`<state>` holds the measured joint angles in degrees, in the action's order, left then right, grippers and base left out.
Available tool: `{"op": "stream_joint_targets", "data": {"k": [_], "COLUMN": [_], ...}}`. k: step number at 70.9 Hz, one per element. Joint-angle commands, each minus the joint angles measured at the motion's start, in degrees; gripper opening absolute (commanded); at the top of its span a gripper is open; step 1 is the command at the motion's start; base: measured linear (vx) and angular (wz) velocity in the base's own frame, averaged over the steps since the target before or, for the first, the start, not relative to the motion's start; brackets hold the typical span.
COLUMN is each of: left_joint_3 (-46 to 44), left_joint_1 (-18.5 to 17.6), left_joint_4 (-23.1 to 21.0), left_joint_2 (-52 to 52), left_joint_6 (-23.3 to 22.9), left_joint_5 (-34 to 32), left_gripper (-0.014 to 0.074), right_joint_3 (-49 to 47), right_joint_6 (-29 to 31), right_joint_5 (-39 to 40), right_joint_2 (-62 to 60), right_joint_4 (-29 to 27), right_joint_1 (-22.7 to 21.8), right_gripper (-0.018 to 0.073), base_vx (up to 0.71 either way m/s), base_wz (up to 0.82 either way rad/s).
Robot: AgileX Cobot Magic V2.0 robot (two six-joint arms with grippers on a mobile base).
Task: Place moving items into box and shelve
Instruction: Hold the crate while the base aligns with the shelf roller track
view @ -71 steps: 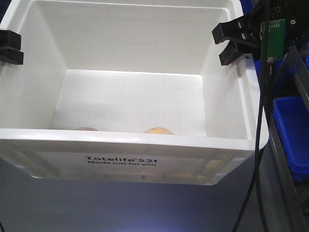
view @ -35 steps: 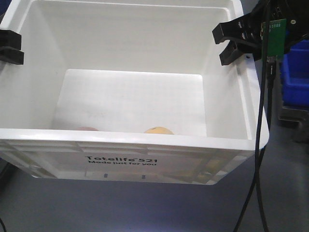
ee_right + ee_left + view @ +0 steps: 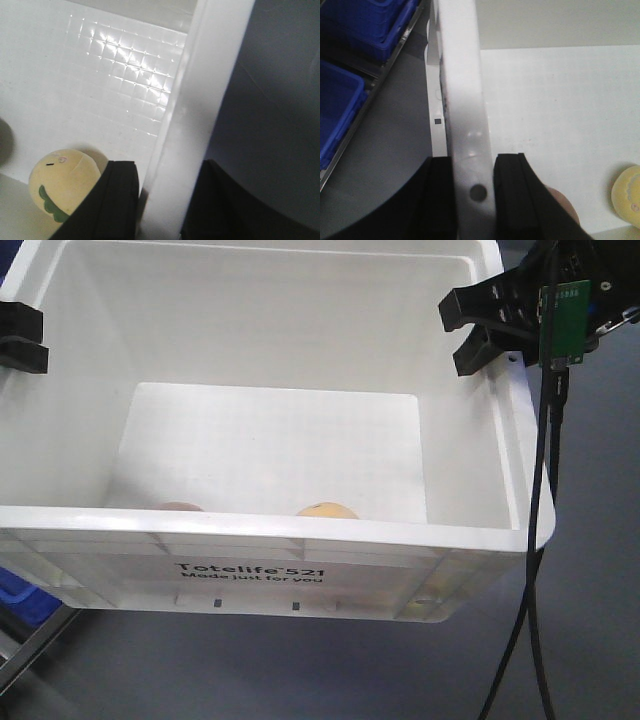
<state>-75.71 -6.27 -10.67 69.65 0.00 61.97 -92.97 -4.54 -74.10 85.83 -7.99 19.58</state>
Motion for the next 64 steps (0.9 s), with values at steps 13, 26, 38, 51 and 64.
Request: {"op": "stream_joint_targets", "data": {"k": [13, 26, 38, 51, 64], "left_joint_3": [-2.4, -2.4, -2.4, -2.4, -2.4], "left_joint_1": [-0.7, -0.7, -0.7, -0.7, -0.7], "left_joint_4": [-7.0, -7.0, -7.0, -7.0, -7.0], "left_joint_2": [-2.0, -2.0, -2.0, -2.0, -2.0], "left_joint_6": [0.0, 0.0, 0.0, 0.0, 0.0], "left_joint_5": [-7.7, -7.7, -7.7, -7.7, -7.7], "left_gripper": [-0.0004, -0.0004, -0.0004, -0.0004, -0.0004], "right_joint_3": [-2.5, -2.5, -2.5, -2.5, -2.5], "right_joint_6": [1.8, 1.8, 1.8, 1.8, 1.8], "right_joint_5": [3.1, 3.1, 3.1, 3.1, 3.1], "right_joint_2": [-3.1, -3.1, -3.1, -3.1, -3.1], "right_joint_4": [-7.6, -7.6, -7.6, -7.6, -7.6], "right_joint_1": [0.8, 0.8, 0.8, 0.8, 0.8], "right_gripper": [-0.0003, -0.0003, -0.0003, -0.0003, -0.0003], "base_vx": [0.13, 0.10, 0.06, 0.02, -0.01], "base_wz": [0.52, 0.39, 0.28, 0.26, 0.28]}}
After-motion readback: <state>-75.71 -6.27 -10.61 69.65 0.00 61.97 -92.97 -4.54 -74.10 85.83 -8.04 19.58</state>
